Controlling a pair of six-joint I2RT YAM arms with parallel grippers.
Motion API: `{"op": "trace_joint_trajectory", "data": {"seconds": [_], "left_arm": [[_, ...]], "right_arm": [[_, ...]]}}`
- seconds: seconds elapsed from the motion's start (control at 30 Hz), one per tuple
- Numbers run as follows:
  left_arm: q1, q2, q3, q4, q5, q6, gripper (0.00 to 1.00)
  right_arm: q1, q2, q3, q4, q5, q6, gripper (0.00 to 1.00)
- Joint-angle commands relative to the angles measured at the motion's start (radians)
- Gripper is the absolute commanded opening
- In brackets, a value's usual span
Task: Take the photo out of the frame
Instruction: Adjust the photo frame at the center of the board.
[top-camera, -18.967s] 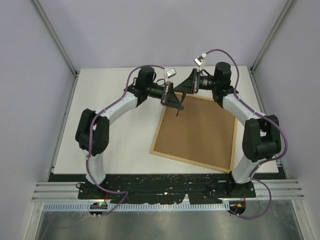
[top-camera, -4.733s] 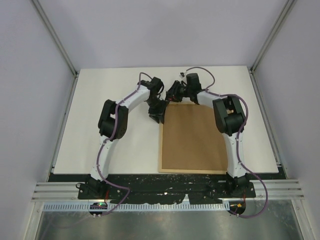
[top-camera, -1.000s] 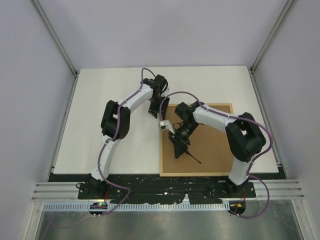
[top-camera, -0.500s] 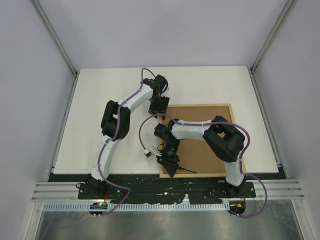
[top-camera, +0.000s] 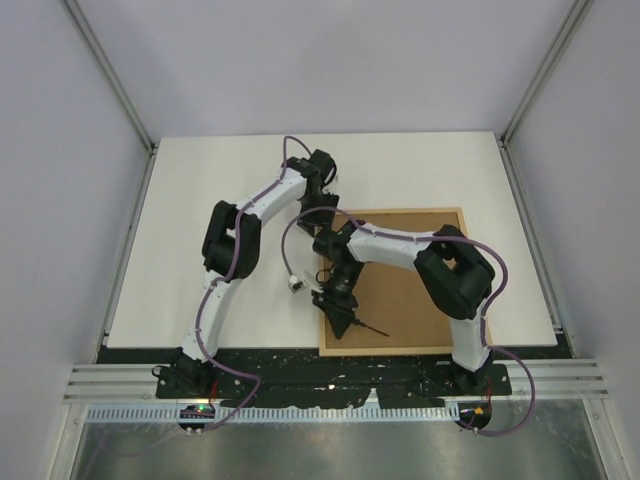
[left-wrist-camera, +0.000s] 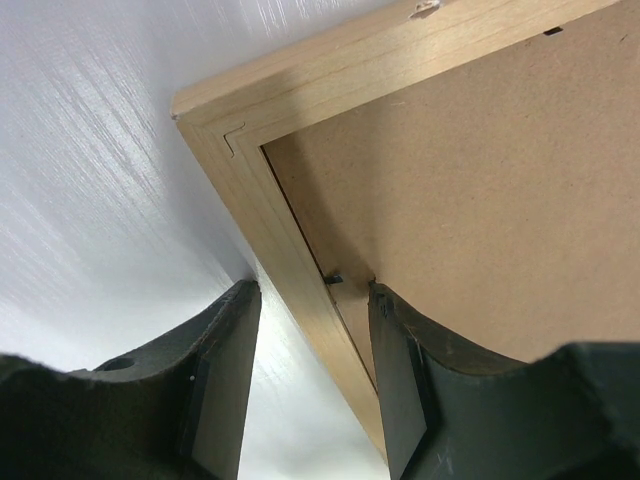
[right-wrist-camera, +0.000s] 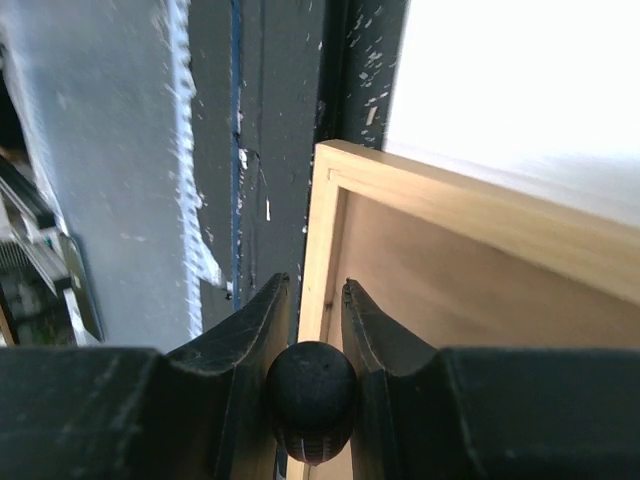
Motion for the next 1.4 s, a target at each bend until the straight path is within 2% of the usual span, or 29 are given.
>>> {"op": "trace_joint_trajectory", "data": {"seconds": [0.0,0.07,0.2,0.37,0.5,0.57,0.7,0.83,1.0,1.2,1.37], "left_arm": [[-0.017,-0.016,-0.003,0.012,-0.017,-0.012,0.51],[-0.023,-0.007,0.017,0.008,-0.026,-0.012,0.5],[-0.034,0.007,0.045,0.001,-0.043,-0.012,0.42],[-0.043,0.011,0.058,-0.003,-0.066,-0.009,0.39],[-0.053,0.016,0.068,-0.006,-0.089,-0.011,0.38],[-0.053,0.016,0.069,-0.009,-0.092,-0.011,0.33],[-0.051,0.016,0.069,-0.008,-0.088,-0.008,0.19],[-0.045,0.013,0.063,-0.005,-0.072,-0.014,0.0],[-0.01,-0.013,-0.006,0.033,0.036,-0.041,0.0],[0.029,-0.093,-0.153,0.142,0.184,-0.087,0.0],[0.032,-0.156,-0.234,0.169,0.195,-0.098,0.0]], "right_arm": [[-0.226,-0.121,0.134,-0.191,-0.172,-0.119,0.08],[-0.34,-0.118,0.148,-0.265,-0.218,-0.185,0.08],[-0.421,-0.127,0.145,-0.365,-0.274,-0.283,0.08],[-0.455,-0.202,0.097,-0.351,-0.291,-0.306,0.08],[-0.455,-0.204,0.033,-0.325,-0.289,-0.294,0.08],[-0.452,-0.187,0.011,-0.305,-0.274,-0.289,0.08],[-0.431,-0.173,-0.022,-0.265,-0.249,-0.273,0.08],[-0.421,-0.169,-0.033,-0.254,-0.249,-0.268,0.08],[-0.421,-0.131,-0.081,-0.221,-0.217,-0.263,0.08],[-0.359,-0.095,-0.116,-0.147,-0.165,-0.227,0.08],[-0.306,-0.051,-0.105,-0.136,-0.171,-0.217,0.08]]}}
